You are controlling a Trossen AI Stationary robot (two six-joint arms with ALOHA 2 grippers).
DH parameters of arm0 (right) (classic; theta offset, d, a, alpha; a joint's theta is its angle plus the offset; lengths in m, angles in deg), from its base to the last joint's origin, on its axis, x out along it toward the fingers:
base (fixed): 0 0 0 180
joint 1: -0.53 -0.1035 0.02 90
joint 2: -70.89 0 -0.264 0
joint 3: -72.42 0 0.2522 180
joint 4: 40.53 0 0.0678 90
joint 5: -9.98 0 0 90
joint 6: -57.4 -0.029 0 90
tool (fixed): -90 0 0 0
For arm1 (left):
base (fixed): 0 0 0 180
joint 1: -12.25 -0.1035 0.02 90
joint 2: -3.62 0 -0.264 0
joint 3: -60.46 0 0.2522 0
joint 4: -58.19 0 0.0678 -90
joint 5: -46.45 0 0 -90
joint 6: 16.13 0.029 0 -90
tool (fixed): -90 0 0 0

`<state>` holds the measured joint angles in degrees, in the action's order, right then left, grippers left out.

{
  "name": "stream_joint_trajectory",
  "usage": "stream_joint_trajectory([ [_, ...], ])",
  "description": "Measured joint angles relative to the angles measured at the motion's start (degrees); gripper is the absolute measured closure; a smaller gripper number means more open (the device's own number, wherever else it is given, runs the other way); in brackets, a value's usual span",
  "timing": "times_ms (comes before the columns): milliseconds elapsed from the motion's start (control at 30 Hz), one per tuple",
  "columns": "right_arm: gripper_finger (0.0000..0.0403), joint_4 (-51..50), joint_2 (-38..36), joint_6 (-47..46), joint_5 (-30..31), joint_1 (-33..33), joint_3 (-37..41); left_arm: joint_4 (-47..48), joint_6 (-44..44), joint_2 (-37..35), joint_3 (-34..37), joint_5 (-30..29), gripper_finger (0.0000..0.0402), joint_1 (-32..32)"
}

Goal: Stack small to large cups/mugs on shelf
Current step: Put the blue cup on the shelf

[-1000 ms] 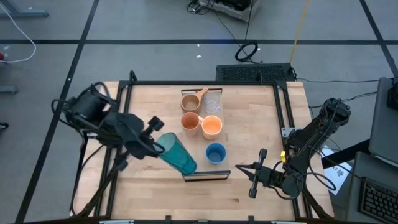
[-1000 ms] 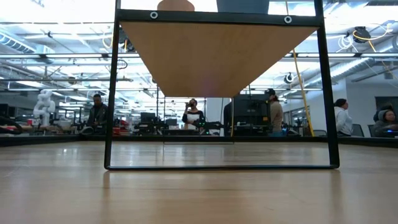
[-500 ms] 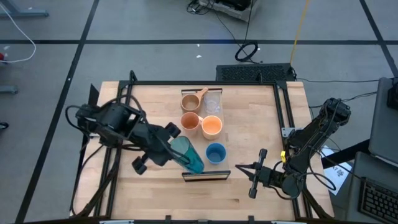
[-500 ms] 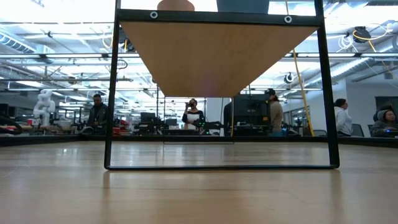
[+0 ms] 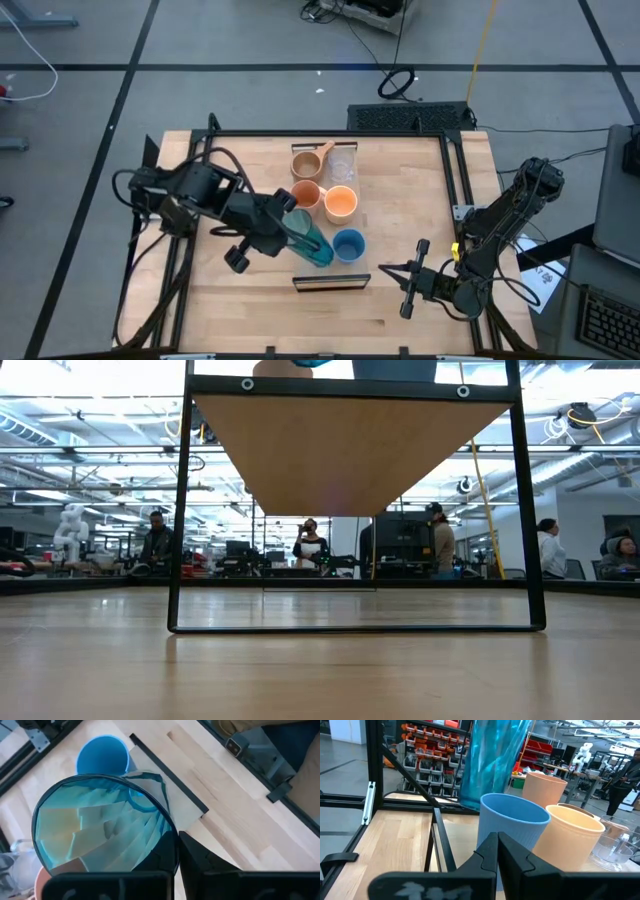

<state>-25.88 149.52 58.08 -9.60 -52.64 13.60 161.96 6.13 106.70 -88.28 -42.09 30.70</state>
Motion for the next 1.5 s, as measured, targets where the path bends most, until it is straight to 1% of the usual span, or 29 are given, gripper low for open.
stream_joint_trajectory([
  [133, 0.0403, 0.0, 0.0, -0.01, -0.01, -0.04, 0.0, -0.02, -1.02, -0.06, 0.0, 1.51, 0.0396, -0.07],
  [267, 0.0403, 0.02, 0.0, -0.01, -0.01, -0.04, 0.0, -0.02, -2.76, -0.5, 0.0, 3.77, 0.0391, -0.01],
  [467, 0.0403, 0.02, -0.01, -0.01, -0.01, -0.04, 0.0, 0.01, -8.1, -0.6, 0.02, 3.88, 0.0394, 0.07],
  [567, 0.0403, 0.02, -0.01, -0.01, -0.01, -0.04, 0.0, -0.01, -12.41, -0.66, 0.02, 2.19, 0.0389, 0.23],
  [667, 0.0403, 0.02, -0.01, -0.03, -0.01, -0.04, 0.0, -0.08, -16.05, -0.66, 0.57, -0.44, 0.0396, 0.21],
  [767, 0.0403, 0.02, 0.0, -0.18, -0.01, -0.04, 0.0, 0.07, -21.56, -0.64, 1.13, 0.53, 0.0394, 0.16],
  [833, 0.0403, 0.02, -0.01, -0.18, -0.01, -0.04, 0.0, 0.03, -26.01, -0.81, 1.14, 2.56, 0.0389, 0.21],
  [867, 0.0403, 0.02, 0.0, -0.18, -0.01, -0.04, 0.0, 0.04, -26.69, -0.9, 1.14, 2.84, 0.0389, 0.24],
  [967, 0.0403, 0.02, -0.02, -0.12, -0.01, -0.05, 0.0, 0.03, -26.38, -0.92, 1.14, 2.72, 0.0395, 0.58],
  [1067, 0.0403, 0.02, -0.02, -0.07, -0.01, -0.04, 0.0, 0.01, -24.24, -0.9, 1.14, 0.15, 0.0394, 1.11],
  [1200, 0.0403, 0.02, 0.0, -0.05, -0.01, -0.04, 0.0, 0.01, -17.62, -0.9, 1.14, -4.88, 0.0392, 3.09],
  [1333, 0.0403, 0.02, -0.01, -0.13, -0.01, -0.04, 0.0, 0.01, -8.45, -0.9, 1.14, -5.49, 0.0396, 5.71],
  [1500, 0.0403, 0.02, -0.01, -0.18, -0.01, -0.04, 0.0, -0.06, -3.86, -0.91, 1.26, -6.47, 0.0391, 7.25],
])
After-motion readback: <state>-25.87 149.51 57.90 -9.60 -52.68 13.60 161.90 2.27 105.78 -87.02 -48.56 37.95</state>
